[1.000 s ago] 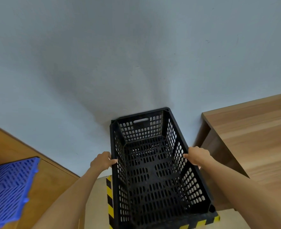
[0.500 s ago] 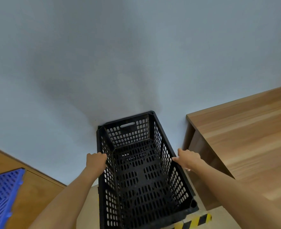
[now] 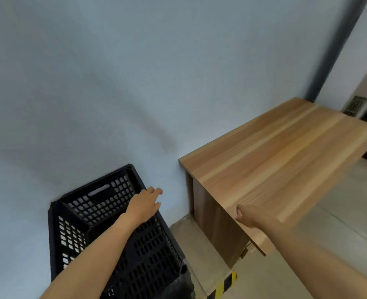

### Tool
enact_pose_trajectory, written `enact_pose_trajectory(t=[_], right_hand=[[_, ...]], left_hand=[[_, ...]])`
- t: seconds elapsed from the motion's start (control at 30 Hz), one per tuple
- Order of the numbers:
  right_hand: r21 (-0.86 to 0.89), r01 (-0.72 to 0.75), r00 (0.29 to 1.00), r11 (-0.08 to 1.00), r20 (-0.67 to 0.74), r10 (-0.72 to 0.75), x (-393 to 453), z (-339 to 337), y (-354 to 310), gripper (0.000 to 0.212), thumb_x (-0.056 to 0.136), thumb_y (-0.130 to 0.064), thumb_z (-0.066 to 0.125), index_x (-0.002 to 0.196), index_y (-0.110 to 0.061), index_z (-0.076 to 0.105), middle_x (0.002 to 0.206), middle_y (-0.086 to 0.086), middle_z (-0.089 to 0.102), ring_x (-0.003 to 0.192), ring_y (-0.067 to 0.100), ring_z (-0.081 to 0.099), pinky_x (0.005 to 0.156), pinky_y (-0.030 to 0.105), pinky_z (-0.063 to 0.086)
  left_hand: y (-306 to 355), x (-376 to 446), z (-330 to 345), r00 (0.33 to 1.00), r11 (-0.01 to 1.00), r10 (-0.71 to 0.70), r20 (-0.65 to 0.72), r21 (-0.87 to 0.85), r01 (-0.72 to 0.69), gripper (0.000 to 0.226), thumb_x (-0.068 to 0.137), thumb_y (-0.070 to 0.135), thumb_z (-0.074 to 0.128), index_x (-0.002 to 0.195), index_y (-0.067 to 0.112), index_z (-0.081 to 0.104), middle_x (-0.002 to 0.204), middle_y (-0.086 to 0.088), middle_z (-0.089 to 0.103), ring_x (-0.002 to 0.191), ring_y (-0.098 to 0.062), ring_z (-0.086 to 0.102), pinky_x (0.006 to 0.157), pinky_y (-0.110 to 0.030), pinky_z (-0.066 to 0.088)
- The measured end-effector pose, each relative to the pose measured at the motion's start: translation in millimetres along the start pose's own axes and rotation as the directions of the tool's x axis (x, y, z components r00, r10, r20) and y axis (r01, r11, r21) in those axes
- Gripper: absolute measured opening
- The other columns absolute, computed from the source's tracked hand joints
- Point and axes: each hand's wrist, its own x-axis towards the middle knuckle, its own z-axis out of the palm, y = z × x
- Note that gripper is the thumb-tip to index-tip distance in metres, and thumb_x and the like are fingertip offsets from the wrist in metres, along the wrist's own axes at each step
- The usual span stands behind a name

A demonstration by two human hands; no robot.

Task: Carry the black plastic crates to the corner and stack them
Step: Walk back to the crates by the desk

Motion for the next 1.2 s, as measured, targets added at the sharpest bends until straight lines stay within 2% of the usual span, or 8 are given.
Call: enact_pose_trajectory(t=[0.13, 0.27, 0.4, 0.57, 0.7, 0.83, 1.03, 1.2], right_hand=[[0.064, -0.056, 0.988, 0.996, -0.138, 0.065, -29.1, -10.1, 38.0, 0.042, 0.098, -0.039, 0.046, 0.132, -0.015, 0.045, 0.13, 0.01, 0.057, 0.114, 0.028, 0.057, 0.088, 0.035, 0.045], [0.126, -0.124, 0.942, 0.984, -0.297, 0.157, -54.4, -11.6, 55.1, 0.046, 0.094, -0.044, 0.047, 0.135, -0.025, 0.04, 0.136, 0.003, 0.05, 0.117, 0.025, 0.054, 0.087, 0.038, 0.048], [0.15, -0.222, 0.906, 0.963, -0.333, 0.261, -77.1, 1.6, 52.1, 0.049, 0.093, -0.044, 0.045, 0.139, -0.029, 0.037, 0.142, 0.001, 0.043, 0.128, 0.025, 0.043, 0.099, 0.045, 0.044], [0.226, -0.318, 0.878, 0.921, -0.297, 0.376, -104.4, 46.4, 20.5, 0.045, 0.094, -0.039, 0.043, 0.138, -0.028, 0.038, 0.143, 0.001, 0.042, 0.13, 0.026, 0.042, 0.105, 0.045, 0.038], [0.285, -0.399, 0.833, 0.871, -0.283, 0.474, -143.6, 84.7, 12.4, 0.045, 0.094, -0.037, 0.042, 0.138, -0.027, 0.041, 0.142, 0.002, 0.045, 0.13, 0.025, 0.043, 0.106, 0.043, 0.037], [0.364, -0.539, 0.754, 0.759, -0.194, 0.628, -212.6, 132.7, 29.4, 0.043, 0.094, -0.036, 0.043, 0.135, -0.025, 0.043, 0.14, 0.004, 0.046, 0.129, 0.027, 0.043, 0.104, 0.043, 0.038], [0.501, -0.706, 0.551, 0.5, -0.054, 0.833, -337.4, 214.2, 49.3, 0.043, 0.095, -0.039, 0.044, 0.135, -0.024, 0.042, 0.141, 0.005, 0.045, 0.129, 0.028, 0.042, 0.102, 0.043, 0.037], [0.585, -0.751, 0.377, 0.307, -0.002, 0.926, -438.3, 269.9, 52.1, 0.045, 0.095, -0.042, 0.043, 0.136, -0.026, 0.043, 0.141, 0.005, 0.043, 0.129, 0.029, 0.041, 0.101, 0.043, 0.037]], left_hand=[[57.1, 32.0, -7.6, 0.983, 0.982, 0.18, 0.044, 0.046, -0.182, 0.045, 0.1, 0.037, 0.041, 0.144, 0.027, 0.037, 0.142, -0.002, 0.042, 0.119, -0.026, 0.048, 0.092, -0.04, 0.043], [98.6, 51.1, -17.7, 0.932, 0.925, 0.363, 0.017, 0.111, -0.362, 0.049, 0.096, 0.037, 0.046, 0.144, 0.03, 0.038, 0.138, -0.001, 0.045, 0.12, -0.025, 0.047, 0.09, -0.037, 0.041], [120.4, 56.9, -22.9, 0.856, 0.853, 0.517, -0.019, 0.094, -0.513, 0.048, 0.093, 0.038, 0.051, 0.14, 0.032, 0.044, 0.142, 0.003, 0.043, 0.127, -0.021, 0.043, 0.096, -0.036, 0.039], [128.8, 51.3, -8.7, 0.742, 0.733, 0.669, 0.05, 0.119, -0.669, 0.048, 0.093, 0.038, 0.051, 0.14, 0.034, 0.042, 0.146, 0.003, 0.041, 0.133, -0.022, 0.039, 0.104, -0.04, 0.033], [153.3, 45.3, 6.9, 0.593, 0.557, 0.795, 0.128, 0.234, -0.797, 0.052, 0.093, 0.034, 0.054, 0.143, 0.03, 0.039, 0.15, 0.0, 0.037, 0.136, -0.025, 0.038, 0.106, -0.042, 0.035], [206.5, 17.5, 21.4, 0.448, 0.412, 0.873, 0.192, 0.201, -0.889, 0.053, 0.093, 0.031, 0.055, 0.143, 0.031, 0.037, 0.145, 0.003, 0.042, 0.134, -0.024, 0.038, 0.107, -0.043, 0.034], [317.9, -50.8, 39.5, 0.197, 0.135, 0.943, 0.267, 0.232, -0.963, 0.059, 0.094, 0.032, 0.053, 0.149, 0.03, 0.03, 0.157, -0.004, 0.026, 0.143, -0.026, 0.026, 0.111, -0.043, 0.031], [408.0, -152.3, 53.6, -0.028, -0.106, 0.948, 0.316, 0.235, -0.966, 0.062, 0.094, 0.034, 0.051, 0.151, 0.032, 0.026, 0.158, -0.005, 0.025, 0.143, -0.024, 0.027, 0.111, -0.04, 0.028]])
